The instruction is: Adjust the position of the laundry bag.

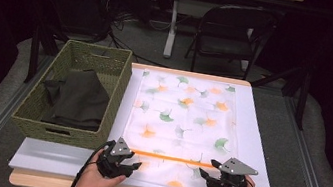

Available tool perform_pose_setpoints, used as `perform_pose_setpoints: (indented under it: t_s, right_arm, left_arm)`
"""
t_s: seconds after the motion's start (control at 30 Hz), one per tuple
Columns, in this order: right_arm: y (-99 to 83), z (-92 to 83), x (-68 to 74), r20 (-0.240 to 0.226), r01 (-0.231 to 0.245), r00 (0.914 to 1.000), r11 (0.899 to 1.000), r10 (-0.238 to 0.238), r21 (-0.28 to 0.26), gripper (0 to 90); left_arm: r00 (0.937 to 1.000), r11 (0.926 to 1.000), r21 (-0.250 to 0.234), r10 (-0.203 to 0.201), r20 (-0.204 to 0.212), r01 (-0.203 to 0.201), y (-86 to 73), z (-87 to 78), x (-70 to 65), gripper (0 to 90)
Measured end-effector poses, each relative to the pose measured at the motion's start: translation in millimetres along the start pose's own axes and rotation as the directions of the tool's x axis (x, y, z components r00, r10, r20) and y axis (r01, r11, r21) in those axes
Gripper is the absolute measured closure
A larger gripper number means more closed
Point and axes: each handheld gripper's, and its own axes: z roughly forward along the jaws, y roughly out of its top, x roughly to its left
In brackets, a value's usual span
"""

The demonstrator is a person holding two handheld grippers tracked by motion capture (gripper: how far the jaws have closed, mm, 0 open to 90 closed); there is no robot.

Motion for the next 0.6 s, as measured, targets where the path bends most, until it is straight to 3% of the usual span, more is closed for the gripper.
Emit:
perform_pose_setpoints:
  t_s: [0.4, 0.6]
  right_arm:
    - [-1.1, -0.1, -3.2, 0.004, -0.017, 0.9998, 1.000, 0.017, 0.003, 46.3]
    - [-1.5, -1.3, -2.6, 0.005, -0.024, 0.9997, 1.000, 0.024, 0.000, 47.0]
  left_arm:
    - [0.9994, 0.9996, -0.004, -0.029, -0.020, 0.029, -4.0, -8.3, 6.7, 51.1]
    - [0.9971, 0.9977, -0.010, -0.068, -0.034, 0.067, -7.0, -15.8, 11.4, 50.3]
